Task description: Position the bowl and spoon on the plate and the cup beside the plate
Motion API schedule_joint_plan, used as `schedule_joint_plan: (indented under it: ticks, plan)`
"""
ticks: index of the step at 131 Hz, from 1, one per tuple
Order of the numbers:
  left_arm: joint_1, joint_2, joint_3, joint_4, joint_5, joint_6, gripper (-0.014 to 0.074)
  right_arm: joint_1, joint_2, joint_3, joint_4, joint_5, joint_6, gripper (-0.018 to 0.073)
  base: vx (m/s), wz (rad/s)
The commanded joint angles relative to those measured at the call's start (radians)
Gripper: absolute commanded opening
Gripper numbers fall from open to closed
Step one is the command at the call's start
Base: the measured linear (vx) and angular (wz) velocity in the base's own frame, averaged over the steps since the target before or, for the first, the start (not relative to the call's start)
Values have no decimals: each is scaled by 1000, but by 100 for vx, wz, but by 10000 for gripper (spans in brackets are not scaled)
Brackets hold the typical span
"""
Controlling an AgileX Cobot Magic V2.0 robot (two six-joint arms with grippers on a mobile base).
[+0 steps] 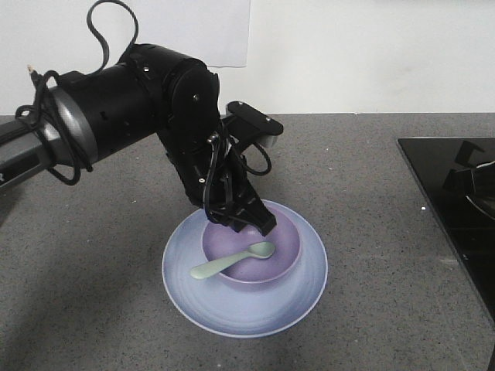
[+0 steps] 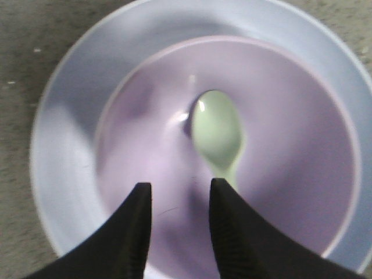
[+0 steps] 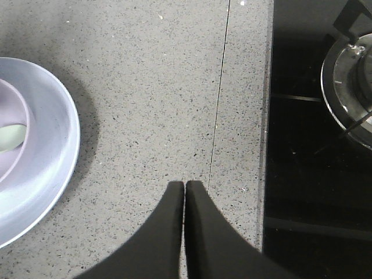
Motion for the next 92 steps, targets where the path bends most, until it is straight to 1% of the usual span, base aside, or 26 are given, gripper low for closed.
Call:
schedule_joint_plan:
  ticks: [1, 10, 20, 27, 34, 39, 45, 46, 47, 48, 53, 54, 55, 62, 63, 64, 65, 66, 72, 83, 92]
  plan:
    - [-5, -85, -35, 74, 23, -29, 263, -6, -15, -24, 0, -52, -5, -7, 0, 0]
    - [7, -106, -35, 133, 23, -52, 269, -6, -15, -24, 0, -52, -5, -7, 0, 0]
    - [33, -133, -35, 218, 23, -88, 279, -6, -15, -24, 0, -52, -5, -7, 0, 0]
    - [65, -152, -35, 271, 23, -115, 285, -6, -15, -24, 0, -52, -5, -7, 0, 0]
    - [99, -175, -35, 308, 22, -143, 290, -6, -15, -24, 0, -52, -5, -7, 0, 0]
    - [135, -191, -35, 329, 22, -159, 295, -6, -15, -24, 0, -52, -5, -7, 0, 0]
    - [183, -215, -35, 333, 21, -169, 299, -6, -15, -24, 0, -52, -5, -7, 0, 0]
    - [183, -215, -35, 333, 21, -169, 300, -6, -15, -24, 0, -52, -5, -7, 0, 0]
    - [197, -222, -35, 333, 21, -169, 300, -6, -15, -24, 0, -52, -5, -7, 0, 0]
    - [197, -226, -35, 333, 21, -169, 300, -6, -15, -24, 0, -52, -5, -7, 0, 0]
    - [250, -247, -35, 329, 21, -169, 303, -6, -15, -24, 0, -52, -5, -7, 0, 0]
    - [250, -247, -35, 329, 21, -169, 303, -6, -15, -24, 0, -52, -5, -7, 0, 0]
    - [266, -254, -35, 326, 21, -168, 304, -6, -15, -24, 0, -52, -5, -7, 0, 0]
    - [322, -278, -35, 326, 18, -168, 307, -6, -15, -24, 0, -51, -5, -7, 0, 0]
    - [339, -286, -35, 326, 17, -169, 307, -6, -15, -24, 0, -51, -5, -7, 0, 0]
    - [339, -286, -35, 326, 16, -169, 308, -6, -15, -24, 0, -51, -5, -7, 0, 0]
    - [355, -292, -35, 326, 16, -169, 308, -6, -15, -24, 0, -51, -5, -7, 0, 0]
    - [355, -296, -35, 326, 15, -170, 309, -6, -15, -24, 0, -51, -5, -7, 0, 0]
    - [420, -318, -35, 326, 8, -186, 311, -6, -15, -24, 0, -51, -5, -7, 0, 0]
    - [509, -351, -35, 324, -5, -202, 311, -6, -15, -24, 0, -51, -5, -7, 0, 0]
    - [576, -366, -35, 305, -7, -202, 322, -6, -15, -24, 0, -51, -5, -7, 0, 0]
